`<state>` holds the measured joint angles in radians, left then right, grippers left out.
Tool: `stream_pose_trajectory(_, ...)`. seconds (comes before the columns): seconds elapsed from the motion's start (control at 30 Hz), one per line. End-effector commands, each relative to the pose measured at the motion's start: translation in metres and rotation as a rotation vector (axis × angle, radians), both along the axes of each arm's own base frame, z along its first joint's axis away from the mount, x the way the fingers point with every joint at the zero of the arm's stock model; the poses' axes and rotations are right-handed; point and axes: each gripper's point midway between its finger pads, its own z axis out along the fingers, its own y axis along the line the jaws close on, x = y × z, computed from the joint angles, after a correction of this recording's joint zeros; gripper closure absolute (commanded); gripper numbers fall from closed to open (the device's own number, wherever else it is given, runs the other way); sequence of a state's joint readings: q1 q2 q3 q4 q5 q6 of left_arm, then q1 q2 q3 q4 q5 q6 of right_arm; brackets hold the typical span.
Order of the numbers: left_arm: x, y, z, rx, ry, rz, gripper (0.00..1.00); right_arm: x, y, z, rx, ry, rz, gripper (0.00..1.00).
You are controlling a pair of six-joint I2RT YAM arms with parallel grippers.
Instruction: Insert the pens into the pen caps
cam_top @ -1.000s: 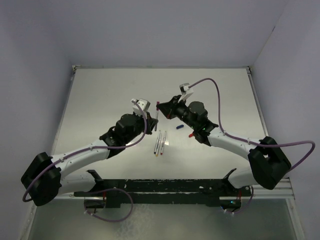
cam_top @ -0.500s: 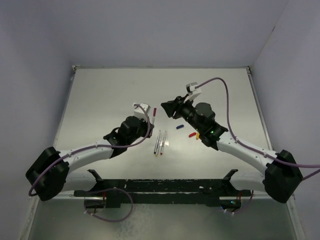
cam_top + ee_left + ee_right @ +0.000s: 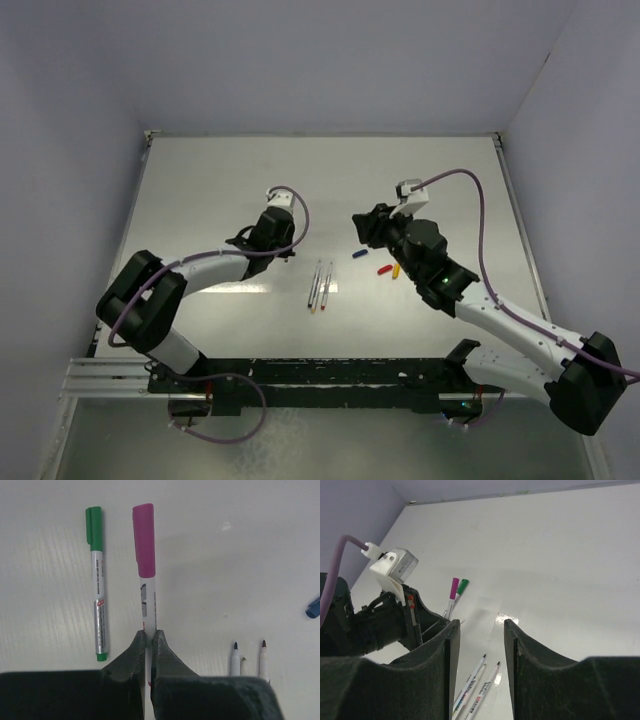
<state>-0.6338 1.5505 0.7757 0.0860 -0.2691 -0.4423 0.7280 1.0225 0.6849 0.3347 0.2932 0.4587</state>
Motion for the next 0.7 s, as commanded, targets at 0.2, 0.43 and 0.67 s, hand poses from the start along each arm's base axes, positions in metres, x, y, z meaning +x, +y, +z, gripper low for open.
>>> stream_pose_trajectory(0.2, 0.034, 0.008, -0.005, 0.116, 0.027, 0.062, 1.00, 0.003, -0.007, -0.002, -0.014, -0.001, -0.040, 0.57)
stream_pose_trajectory(0.43, 0.046, 0.016, -0.018, 0.185, 0.077, 0.104, 1.00, 0.003, -0.007, -0.008, -0.022, 0.012, -0.039, 0.58)
stream_pose_trajectory(0.67, 0.048, 0.014, -0.039, 0.219, 0.137, 0.103, 0.95, 0.004, -0.005, -0.010, -0.026, 0.017, -0.034, 0.57)
